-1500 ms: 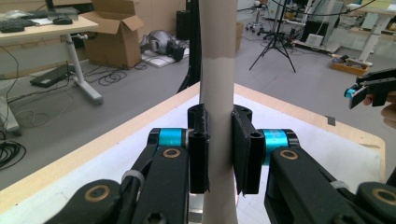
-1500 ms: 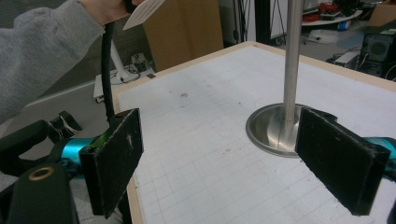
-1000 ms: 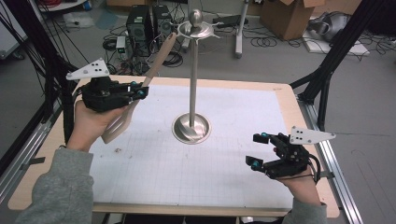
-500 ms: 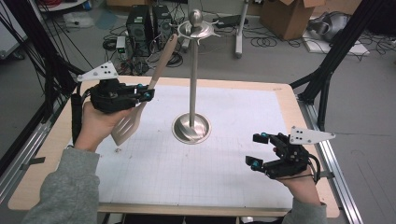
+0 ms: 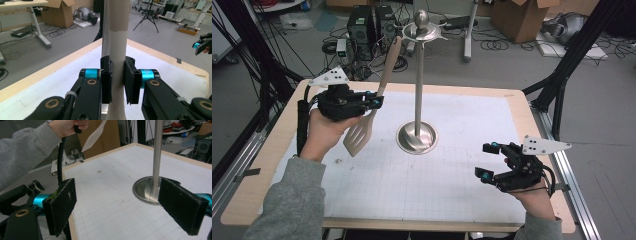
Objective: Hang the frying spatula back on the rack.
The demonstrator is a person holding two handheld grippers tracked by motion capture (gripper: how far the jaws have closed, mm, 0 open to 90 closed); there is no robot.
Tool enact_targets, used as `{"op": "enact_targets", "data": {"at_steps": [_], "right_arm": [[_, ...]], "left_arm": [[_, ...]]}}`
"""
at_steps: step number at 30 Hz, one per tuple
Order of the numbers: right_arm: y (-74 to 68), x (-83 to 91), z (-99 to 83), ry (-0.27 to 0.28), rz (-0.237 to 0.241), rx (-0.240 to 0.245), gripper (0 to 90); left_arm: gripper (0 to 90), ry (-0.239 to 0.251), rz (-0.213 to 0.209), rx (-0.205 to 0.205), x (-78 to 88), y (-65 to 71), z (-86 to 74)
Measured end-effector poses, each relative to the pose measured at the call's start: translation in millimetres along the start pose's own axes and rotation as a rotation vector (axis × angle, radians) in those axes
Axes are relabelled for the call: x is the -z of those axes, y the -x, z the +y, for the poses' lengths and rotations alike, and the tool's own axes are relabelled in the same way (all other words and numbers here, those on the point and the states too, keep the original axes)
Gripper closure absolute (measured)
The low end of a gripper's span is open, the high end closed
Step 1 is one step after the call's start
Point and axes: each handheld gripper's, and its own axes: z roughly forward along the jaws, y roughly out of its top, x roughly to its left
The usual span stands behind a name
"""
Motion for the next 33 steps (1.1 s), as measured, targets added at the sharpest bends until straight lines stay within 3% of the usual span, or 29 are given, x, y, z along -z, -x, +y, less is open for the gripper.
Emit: {"op": "enact_targets", "data": {"at_steps": [17,33], "right_arm": [[-0.4,-0.5,-0.2,0.006,0.004,-0.003,14.1],[-0.2,0.3,-0.3,0.009,0.007,-0.002,14.1]], "left_arm": [[77.9,-0.053,0.035,0.012,-23.2,6.6,4.0],[77.9,-0.071,0.06,0.01,-39.7,8.4,7.1]]}}
